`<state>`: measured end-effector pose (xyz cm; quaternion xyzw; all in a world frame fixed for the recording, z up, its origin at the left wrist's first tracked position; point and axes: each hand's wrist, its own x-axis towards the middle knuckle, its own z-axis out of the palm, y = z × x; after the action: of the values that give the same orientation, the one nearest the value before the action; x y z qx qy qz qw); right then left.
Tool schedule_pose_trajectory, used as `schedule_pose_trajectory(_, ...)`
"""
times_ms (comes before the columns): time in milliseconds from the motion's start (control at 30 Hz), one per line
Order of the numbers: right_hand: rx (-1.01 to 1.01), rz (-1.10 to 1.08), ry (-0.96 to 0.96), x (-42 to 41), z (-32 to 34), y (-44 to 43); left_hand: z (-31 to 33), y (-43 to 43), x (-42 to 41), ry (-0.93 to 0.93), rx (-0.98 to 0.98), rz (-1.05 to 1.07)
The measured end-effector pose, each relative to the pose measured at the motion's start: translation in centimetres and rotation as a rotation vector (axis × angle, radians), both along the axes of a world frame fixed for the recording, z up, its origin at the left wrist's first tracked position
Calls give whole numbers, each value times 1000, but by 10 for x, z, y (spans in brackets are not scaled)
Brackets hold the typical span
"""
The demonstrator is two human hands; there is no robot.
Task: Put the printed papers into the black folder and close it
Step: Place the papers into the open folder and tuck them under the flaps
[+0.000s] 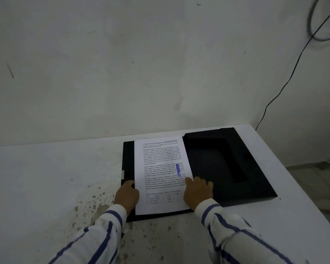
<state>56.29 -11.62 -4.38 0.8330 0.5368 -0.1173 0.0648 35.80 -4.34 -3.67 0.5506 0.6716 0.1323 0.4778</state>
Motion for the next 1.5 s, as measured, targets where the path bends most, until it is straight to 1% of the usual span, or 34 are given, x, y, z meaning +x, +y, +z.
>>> schedule_pose_trajectory(167,17,-7,-4,-4,-5,-3,-2,3,-3,-2,1,-33)
schedule_pose_trajectory(400,26,6,-20,-5,-7,-5,-4,4,-2,-35,2,-25)
schedule_pose_trajectory(567,21,-31,-13,-5,-4,-4,-6,6,-2,-87,-26,-15)
schedule_pose_trajectory(667,14,-53,-17,-4,-1,-4,-8,7,-1,-87,-21,-24)
schedule_pose_trajectory(800,54,-49,-56,-2,1,-9,-10,6,1,-102,-23,-22)
schedule_pose_trajectory(900,131,-30,-77,8,1,-15,-9,4,7,-127,-30,-2)
schedule_pose_trajectory(1000,239,-52,-52,25,2,-24,-9,1,15,-147,-46,5)
schedule_pose_trajectory(1100,295,-62,-13,44,2,-36,-10,-3,24,-153,-52,18)
schedule_pose_trajectory(1300,319,9,154,72,-4,-59,-11,-11,44,-135,-53,36)
schedule_pose_trajectory(1400,306,90,194,77,-7,-67,-14,-17,55,-135,-50,40)
schedule_pose_trajectory(1500,303,121,219,79,-9,-70,-14,-21,61,-127,-30,67)
